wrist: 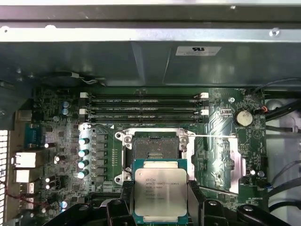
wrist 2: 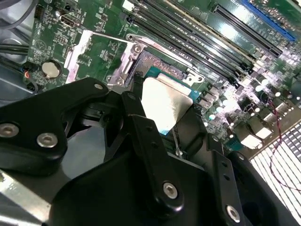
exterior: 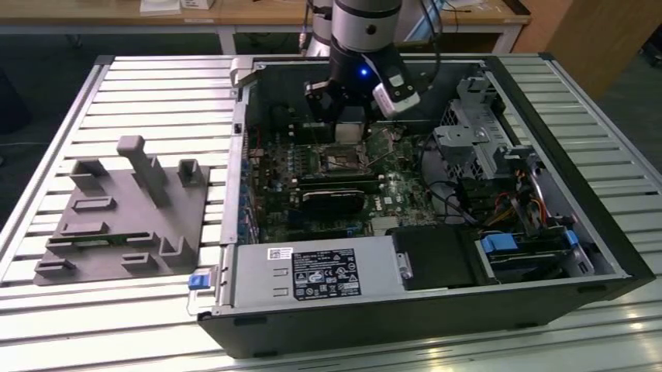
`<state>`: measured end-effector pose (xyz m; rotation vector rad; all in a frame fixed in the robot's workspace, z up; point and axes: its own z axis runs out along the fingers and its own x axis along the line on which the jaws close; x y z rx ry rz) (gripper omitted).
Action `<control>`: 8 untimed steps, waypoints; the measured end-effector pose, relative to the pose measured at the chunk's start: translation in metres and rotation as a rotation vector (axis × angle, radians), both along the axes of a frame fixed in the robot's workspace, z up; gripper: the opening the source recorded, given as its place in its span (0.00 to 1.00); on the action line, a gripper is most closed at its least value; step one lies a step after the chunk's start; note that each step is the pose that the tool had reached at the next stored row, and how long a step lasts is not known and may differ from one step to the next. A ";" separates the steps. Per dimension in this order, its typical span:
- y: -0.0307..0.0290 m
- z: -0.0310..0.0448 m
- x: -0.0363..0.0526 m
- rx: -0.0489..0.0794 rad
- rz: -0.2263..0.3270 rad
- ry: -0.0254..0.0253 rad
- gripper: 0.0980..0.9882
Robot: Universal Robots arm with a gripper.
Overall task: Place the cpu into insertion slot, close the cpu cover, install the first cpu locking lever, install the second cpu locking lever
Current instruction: 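Place the cpu into insertion slot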
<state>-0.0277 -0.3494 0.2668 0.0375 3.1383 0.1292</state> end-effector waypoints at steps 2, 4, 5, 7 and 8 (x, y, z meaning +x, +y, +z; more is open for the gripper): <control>0.0000 -0.0032 0.0000 -0.001 0.000 0.0000 0.49; 0.0000 -0.0062 0.0000 -0.003 0.000 0.0000 0.49; 0.0000 -0.0073 0.0000 -0.004 0.000 0.0000 0.49; 0.0000 -0.0076 0.0000 -0.004 0.000 0.0001 0.49; 0.0000 -0.0076 0.0000 -0.004 0.000 0.0001 0.49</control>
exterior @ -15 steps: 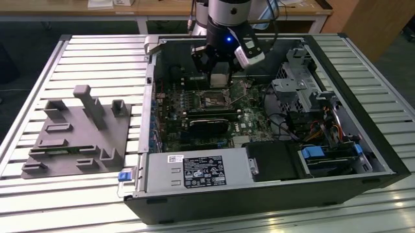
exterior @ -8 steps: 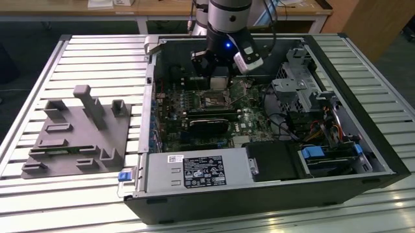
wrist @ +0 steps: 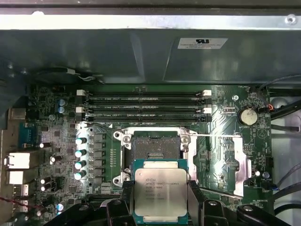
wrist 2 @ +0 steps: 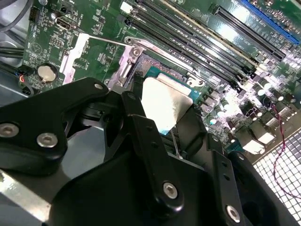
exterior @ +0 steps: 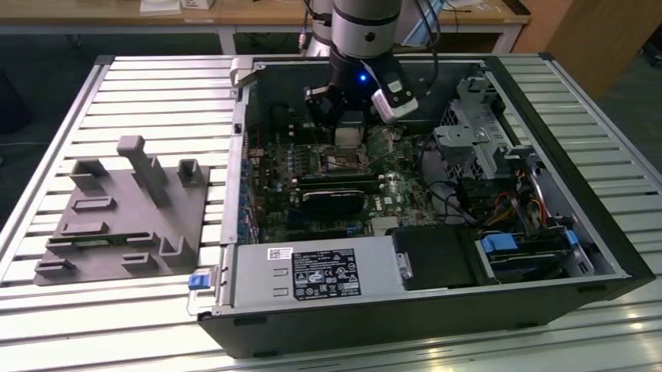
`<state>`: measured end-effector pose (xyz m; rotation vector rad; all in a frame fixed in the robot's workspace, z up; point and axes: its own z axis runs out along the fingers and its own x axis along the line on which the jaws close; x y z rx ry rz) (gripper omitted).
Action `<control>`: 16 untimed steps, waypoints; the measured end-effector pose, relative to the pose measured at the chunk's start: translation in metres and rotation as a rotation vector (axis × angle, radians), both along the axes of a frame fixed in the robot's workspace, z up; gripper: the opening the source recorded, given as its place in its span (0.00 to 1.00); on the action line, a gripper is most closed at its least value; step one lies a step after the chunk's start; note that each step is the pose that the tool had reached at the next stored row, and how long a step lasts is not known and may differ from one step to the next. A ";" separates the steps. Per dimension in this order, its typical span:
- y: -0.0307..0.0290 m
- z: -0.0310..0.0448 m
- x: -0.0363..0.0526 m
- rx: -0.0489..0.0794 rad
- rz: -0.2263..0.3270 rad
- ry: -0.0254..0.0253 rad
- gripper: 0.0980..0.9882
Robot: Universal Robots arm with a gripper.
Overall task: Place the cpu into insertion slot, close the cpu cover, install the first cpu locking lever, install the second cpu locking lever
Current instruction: 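Place the cpu into insertion slot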
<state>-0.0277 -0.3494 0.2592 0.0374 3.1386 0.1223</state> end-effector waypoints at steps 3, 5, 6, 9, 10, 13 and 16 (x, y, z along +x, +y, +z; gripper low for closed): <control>0.0000 -0.0002 0.0000 0.000 -0.005 -0.0001 0.49; 0.0000 -0.0005 0.0000 0.000 -0.032 -0.0001 0.49; 0.0000 -0.0006 0.0000 0.000 -0.046 -0.0001 0.49; 0.0000 -0.0012 0.0000 -0.002 -0.092 -0.0001 0.49; 0.0000 -0.0014 0.0000 -0.003 -0.107 -0.0001 0.49; 0.0000 -0.0020 0.0000 -0.005 -0.155 -0.0001 0.49; 0.0000 -0.0026 0.0000 -0.007 -0.205 -0.0002 0.49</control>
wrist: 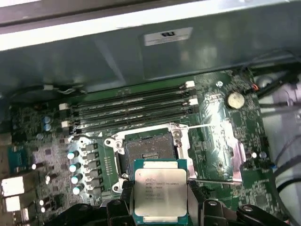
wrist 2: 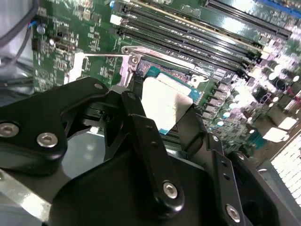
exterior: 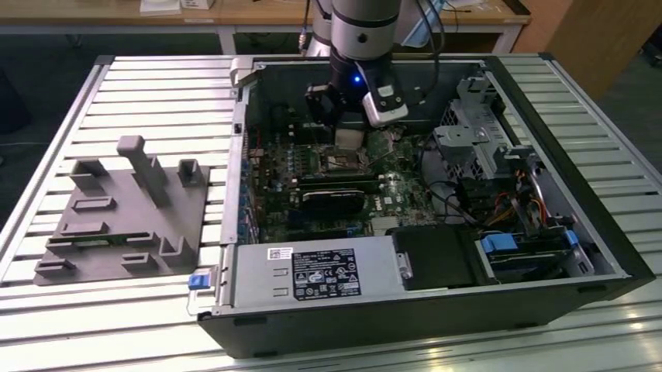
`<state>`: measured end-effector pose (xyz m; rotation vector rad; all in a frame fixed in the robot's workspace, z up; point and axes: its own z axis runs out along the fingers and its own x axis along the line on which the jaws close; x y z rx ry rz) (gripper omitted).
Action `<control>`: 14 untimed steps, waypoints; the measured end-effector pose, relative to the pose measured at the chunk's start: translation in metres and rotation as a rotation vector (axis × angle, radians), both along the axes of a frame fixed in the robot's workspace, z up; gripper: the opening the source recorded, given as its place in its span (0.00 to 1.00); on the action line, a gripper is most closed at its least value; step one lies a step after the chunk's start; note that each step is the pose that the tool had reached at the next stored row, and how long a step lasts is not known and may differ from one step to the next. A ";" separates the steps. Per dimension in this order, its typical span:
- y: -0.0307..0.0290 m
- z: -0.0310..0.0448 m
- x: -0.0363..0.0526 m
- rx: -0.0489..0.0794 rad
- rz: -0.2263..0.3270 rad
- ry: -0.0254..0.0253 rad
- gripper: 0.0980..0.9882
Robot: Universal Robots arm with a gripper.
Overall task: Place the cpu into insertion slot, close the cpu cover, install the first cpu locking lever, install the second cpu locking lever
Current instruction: 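Place the cpu into insertion slot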
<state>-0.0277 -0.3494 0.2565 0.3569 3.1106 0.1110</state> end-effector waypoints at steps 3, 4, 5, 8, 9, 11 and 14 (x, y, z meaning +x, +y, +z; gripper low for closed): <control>0.0000 -0.0006 0.0000 -0.001 -0.051 0.0000 0.49; 0.0000 -0.0008 0.0000 -0.002 -0.069 0.0000 0.49; 0.0000 -0.0010 0.0000 -0.002 -0.086 0.0000 0.49; 0.0000 -0.0016 0.0000 -0.003 -0.138 0.0000 0.49; 0.0000 -0.0018 0.0000 -0.004 -0.155 0.0000 0.49; 0.0000 -0.0023 0.0000 -0.005 -0.190 0.0000 0.49; 0.0000 -0.0030 0.0000 -0.006 -0.243 0.0000 0.49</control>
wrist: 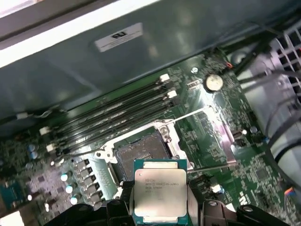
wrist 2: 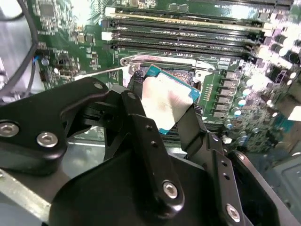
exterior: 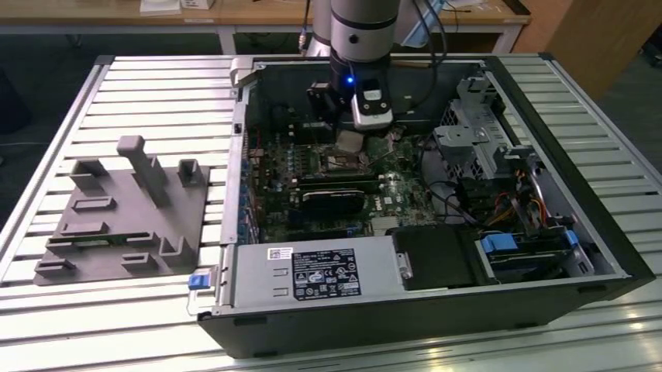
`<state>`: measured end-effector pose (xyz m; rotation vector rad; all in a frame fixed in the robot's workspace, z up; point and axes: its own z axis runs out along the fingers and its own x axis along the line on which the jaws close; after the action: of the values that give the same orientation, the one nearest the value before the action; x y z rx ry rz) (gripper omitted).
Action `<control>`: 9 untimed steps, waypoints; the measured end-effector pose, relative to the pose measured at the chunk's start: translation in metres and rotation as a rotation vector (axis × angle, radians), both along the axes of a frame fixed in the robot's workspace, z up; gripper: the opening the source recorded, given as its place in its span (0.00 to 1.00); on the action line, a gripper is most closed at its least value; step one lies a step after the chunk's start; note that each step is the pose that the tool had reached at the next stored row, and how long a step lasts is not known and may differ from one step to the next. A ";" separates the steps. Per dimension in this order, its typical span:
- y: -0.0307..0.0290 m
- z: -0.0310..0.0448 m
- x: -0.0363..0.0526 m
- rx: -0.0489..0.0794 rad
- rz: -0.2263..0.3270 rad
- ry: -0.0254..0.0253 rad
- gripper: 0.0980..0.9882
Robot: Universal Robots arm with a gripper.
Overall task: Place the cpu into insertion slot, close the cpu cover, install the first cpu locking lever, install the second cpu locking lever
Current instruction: 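Place the cpu into insertion slot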
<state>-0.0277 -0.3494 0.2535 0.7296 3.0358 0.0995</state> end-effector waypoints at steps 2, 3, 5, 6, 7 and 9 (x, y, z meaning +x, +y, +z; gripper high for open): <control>0.0000 -0.0005 0.0000 -0.001 -0.035 0.0000 0.49; 0.0000 -0.0007 0.0000 -0.001 -0.052 -0.0001 0.49; 0.0000 -0.0012 0.0000 -0.002 -0.087 -0.0001 0.49; 0.0000 -0.0015 0.0000 -0.002 -0.106 0.0000 0.49; 0.0000 -0.0017 0.0000 -0.002 -0.123 -0.0001 0.49; 0.0000 -0.0022 0.0000 -0.003 -0.158 -0.0001 0.49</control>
<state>-0.0277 -0.3494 0.2514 0.9656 2.9634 0.0928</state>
